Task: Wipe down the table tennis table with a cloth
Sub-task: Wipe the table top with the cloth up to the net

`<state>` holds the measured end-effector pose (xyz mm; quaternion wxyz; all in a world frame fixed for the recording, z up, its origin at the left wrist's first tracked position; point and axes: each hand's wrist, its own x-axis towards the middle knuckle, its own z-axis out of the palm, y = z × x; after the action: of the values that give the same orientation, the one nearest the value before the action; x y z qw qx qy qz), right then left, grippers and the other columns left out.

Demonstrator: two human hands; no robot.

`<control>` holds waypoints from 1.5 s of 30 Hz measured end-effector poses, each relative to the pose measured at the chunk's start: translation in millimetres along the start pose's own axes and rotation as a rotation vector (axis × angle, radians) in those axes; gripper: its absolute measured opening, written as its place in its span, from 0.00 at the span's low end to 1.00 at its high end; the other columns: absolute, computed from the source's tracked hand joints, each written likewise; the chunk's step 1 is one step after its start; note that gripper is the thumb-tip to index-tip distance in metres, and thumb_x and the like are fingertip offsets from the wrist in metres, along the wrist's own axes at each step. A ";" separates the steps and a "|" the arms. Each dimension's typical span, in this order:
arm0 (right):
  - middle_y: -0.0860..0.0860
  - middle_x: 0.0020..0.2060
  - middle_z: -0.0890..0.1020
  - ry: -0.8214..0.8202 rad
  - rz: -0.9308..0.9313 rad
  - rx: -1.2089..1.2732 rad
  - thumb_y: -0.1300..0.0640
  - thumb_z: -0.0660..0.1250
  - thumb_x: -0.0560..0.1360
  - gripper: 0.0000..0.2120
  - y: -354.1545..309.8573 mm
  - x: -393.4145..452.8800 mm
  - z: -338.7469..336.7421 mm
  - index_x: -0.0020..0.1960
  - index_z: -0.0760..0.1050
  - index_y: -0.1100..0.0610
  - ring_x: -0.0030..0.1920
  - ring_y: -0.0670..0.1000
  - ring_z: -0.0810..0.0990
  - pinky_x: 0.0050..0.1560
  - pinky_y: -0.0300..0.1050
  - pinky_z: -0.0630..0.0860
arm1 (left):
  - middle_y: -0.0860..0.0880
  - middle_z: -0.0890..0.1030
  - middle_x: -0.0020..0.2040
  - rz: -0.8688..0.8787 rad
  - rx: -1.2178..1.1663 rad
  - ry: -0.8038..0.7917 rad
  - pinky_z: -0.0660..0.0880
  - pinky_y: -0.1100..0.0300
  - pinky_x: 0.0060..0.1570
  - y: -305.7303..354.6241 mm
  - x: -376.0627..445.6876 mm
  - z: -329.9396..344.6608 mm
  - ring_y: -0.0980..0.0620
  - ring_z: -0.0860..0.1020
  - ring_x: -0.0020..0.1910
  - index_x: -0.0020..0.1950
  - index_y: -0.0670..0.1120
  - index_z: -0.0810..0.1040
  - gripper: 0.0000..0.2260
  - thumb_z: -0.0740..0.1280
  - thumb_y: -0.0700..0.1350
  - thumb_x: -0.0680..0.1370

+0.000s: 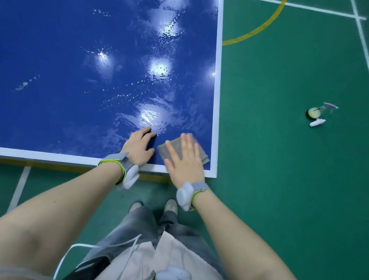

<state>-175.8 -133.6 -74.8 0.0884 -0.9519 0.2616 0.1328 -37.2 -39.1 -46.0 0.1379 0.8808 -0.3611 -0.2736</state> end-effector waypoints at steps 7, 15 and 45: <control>0.62 0.75 0.38 -0.019 0.317 0.035 0.45 0.42 0.83 0.27 47.0 14.6 -14.4 0.77 0.36 0.49 0.75 0.61 0.36 0.74 0.54 0.37 | 0.50 0.58 0.75 0.008 0.013 -0.030 0.55 0.57 0.69 0.3 1.6 -5.2 0.48 0.55 0.73 0.73 0.48 0.63 0.23 0.62 0.44 0.78; 0.64 0.68 0.70 0.004 0.149 0.057 0.45 0.47 0.76 0.28 -35.8 43.6 -14.0 0.71 0.68 0.53 0.69 0.63 0.68 0.68 0.58 0.65 | 0.43 0.71 0.65 0.083 -0.094 -0.133 0.63 0.54 0.65 -5.3 20.0 -32.7 0.44 0.66 0.66 0.67 0.42 0.68 0.19 0.62 0.40 0.77; 0.60 0.76 0.42 -0.005 0.481 0.079 0.41 0.44 0.81 0.28 8.0 88.3 -33.6 0.78 0.42 0.49 0.76 0.60 0.39 0.73 0.53 0.36 | 0.43 0.53 0.76 0.215 0.132 -0.062 0.50 0.53 0.72 -30.7 107.9 -58.1 0.43 0.52 0.74 0.74 0.42 0.58 0.30 0.65 0.45 0.75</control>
<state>-100.0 -190.3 -70.1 0.0920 -0.8577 0.4856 0.1419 77.4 -91.7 -53.6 0.0970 0.8353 -0.4748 -0.2598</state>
